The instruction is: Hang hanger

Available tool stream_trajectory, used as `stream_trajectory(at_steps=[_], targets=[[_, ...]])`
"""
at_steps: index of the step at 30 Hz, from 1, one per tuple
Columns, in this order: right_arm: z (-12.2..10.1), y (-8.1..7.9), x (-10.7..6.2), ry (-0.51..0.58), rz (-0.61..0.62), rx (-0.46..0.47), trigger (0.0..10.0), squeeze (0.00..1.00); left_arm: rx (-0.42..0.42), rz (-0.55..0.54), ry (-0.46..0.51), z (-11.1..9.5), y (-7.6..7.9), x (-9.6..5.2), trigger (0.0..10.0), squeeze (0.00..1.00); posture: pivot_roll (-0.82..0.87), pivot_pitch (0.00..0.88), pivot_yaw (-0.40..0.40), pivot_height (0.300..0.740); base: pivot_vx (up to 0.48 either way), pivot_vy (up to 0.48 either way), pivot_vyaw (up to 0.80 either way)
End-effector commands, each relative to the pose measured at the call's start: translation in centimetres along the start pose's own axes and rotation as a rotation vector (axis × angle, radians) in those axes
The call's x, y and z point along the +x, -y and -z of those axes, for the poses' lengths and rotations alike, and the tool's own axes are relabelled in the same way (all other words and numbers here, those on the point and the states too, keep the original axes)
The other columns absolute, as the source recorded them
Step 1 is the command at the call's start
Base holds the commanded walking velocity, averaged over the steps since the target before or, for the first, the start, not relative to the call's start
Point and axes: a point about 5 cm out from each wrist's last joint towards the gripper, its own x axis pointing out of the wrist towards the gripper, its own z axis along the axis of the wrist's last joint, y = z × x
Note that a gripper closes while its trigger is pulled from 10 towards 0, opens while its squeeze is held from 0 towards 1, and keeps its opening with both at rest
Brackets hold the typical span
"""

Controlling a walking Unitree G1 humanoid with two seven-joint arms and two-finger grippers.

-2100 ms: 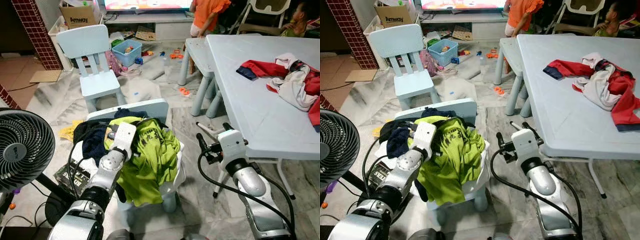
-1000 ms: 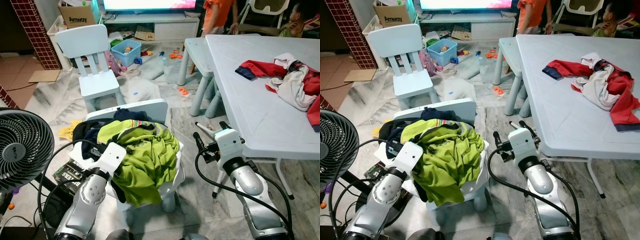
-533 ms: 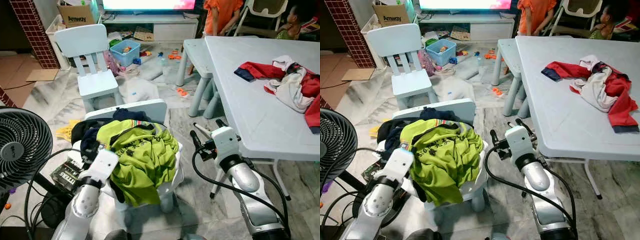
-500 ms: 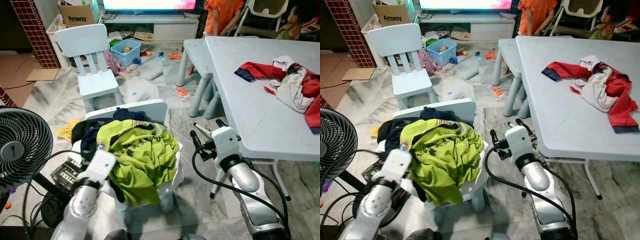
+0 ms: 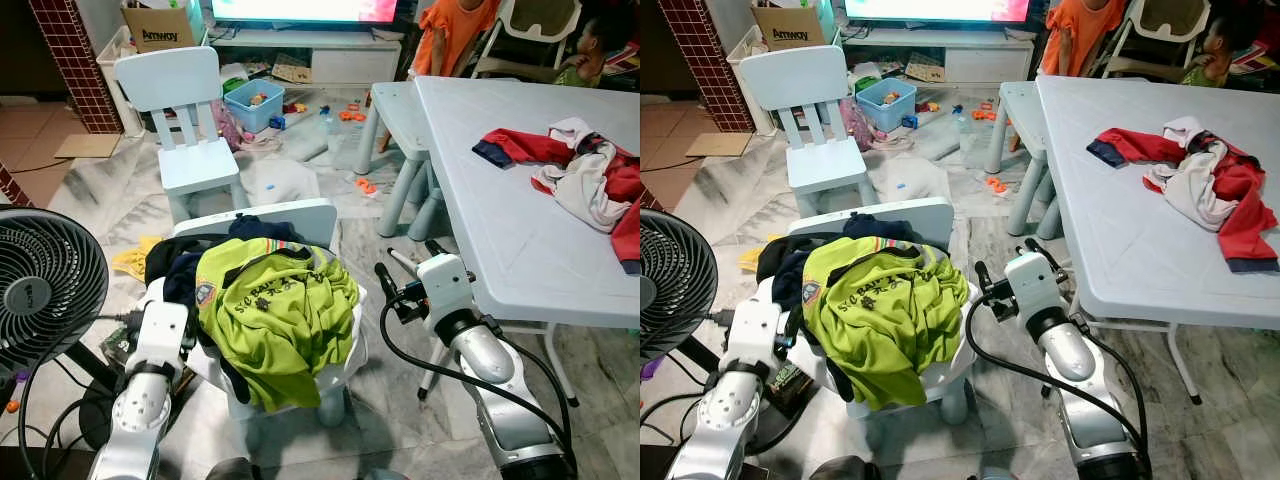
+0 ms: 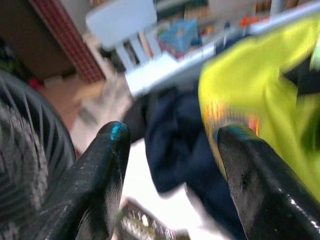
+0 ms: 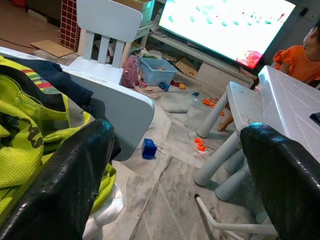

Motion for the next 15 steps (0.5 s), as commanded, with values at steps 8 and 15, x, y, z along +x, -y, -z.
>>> stream_trajectory(at_steps=[8,15], targets=[[0.0,0.1,0.0,0.004,0.008,-0.004,10.0,0.00,0.012,0.049,0.131,-3.5,1.5,-0.6,10.0,0.00,0.00,0.000,-0.043,0.740,0.000,0.000,0.00],[0.0,-0.1,0.1,0.004,0.004,-0.002,10.0,0.00,-0.077,0.141,0.110,-2.8,2.6,-1.7,10.0,0.00,0.01,0.000,-0.036,0.740,0.000,0.000,0.00]])
